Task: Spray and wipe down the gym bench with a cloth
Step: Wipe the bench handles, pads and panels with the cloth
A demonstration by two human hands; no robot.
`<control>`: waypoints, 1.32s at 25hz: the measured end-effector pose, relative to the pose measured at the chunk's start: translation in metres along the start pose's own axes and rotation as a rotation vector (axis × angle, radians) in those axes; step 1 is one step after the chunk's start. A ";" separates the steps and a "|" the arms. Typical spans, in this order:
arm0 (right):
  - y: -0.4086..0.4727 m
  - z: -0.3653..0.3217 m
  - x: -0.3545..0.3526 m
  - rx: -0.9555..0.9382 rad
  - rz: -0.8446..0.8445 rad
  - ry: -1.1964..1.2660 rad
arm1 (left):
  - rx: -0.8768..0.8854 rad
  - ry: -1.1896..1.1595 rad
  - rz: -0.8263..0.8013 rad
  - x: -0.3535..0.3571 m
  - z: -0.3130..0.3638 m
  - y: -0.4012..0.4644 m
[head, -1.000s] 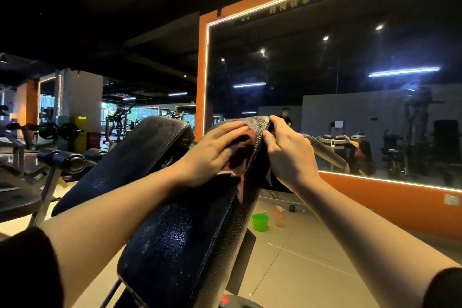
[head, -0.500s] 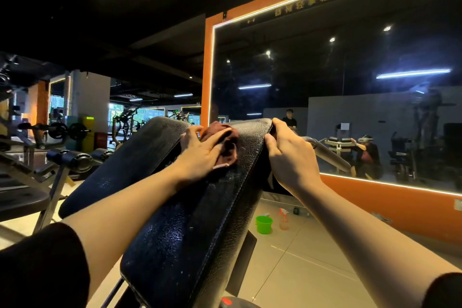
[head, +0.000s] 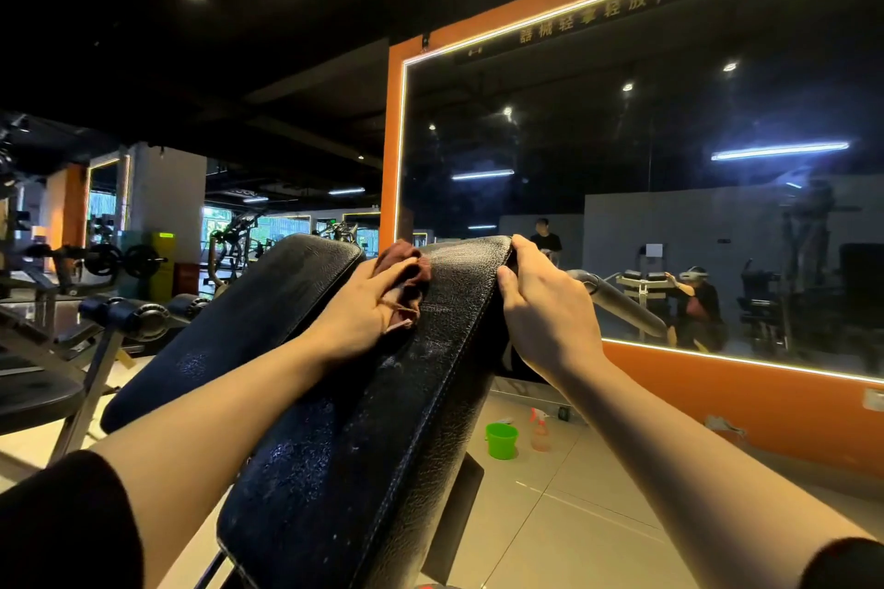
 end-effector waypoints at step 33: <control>0.003 -0.002 0.009 0.048 -0.016 0.000 | 0.052 0.067 0.004 0.005 0.011 0.006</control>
Point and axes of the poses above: each hand's wrist, its own y-axis towards the middle knuckle, its own x-axis out of the palm, z = x × y, the point moved 3 cm from there along y, towards the middle knuckle, and after that the axes turned 1 degree about -z, right-handed, at the moved point
